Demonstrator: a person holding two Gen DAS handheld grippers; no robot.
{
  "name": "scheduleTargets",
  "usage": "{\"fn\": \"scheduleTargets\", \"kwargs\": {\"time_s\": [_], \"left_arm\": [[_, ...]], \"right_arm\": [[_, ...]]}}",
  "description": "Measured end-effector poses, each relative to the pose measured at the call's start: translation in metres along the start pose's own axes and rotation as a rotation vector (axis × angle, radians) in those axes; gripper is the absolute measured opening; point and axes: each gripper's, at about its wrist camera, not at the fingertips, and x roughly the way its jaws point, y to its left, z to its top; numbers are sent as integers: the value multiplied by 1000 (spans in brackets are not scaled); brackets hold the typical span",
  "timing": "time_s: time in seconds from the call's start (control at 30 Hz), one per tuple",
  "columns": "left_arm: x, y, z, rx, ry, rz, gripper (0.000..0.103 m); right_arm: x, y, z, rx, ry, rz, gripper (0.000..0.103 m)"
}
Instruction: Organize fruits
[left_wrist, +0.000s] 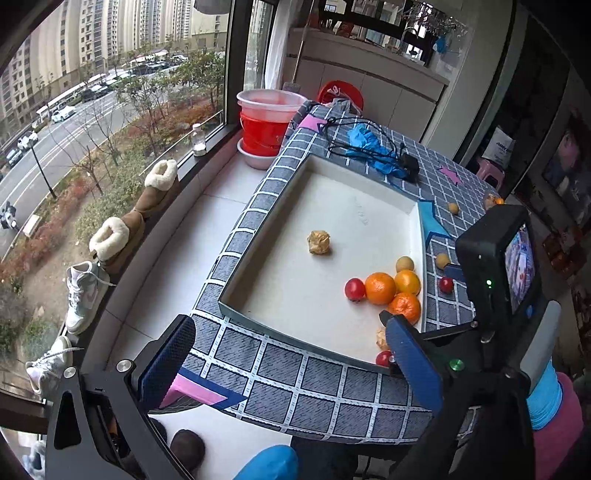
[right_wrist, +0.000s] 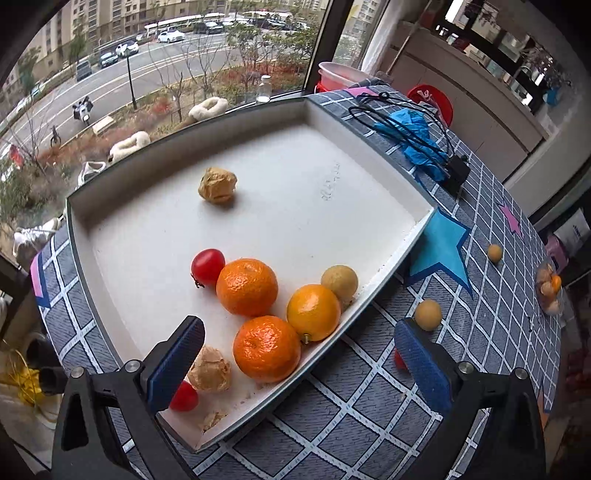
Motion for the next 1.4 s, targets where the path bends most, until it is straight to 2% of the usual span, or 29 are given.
{"fn": "scheduleTargets", "kwargs": {"time_s": [0.2, 0.47, 0.53, 1.4], "left_arm": [[18, -2, 6, 6, 25, -15, 103], [39, -16, 9, 44, 60, -17, 103], [41, -16, 9, 47, 67, -17, 103], [52, -22, 10, 68, 77, 9, 103]], "right_arm": [[-6, -14, 9, 20, -21, 48, 103], [2, -38, 12, 158, 3, 207, 103], [6, -41, 12, 175, 15, 221, 103], [9, -52, 13, 211, 16, 250, 103]]}}
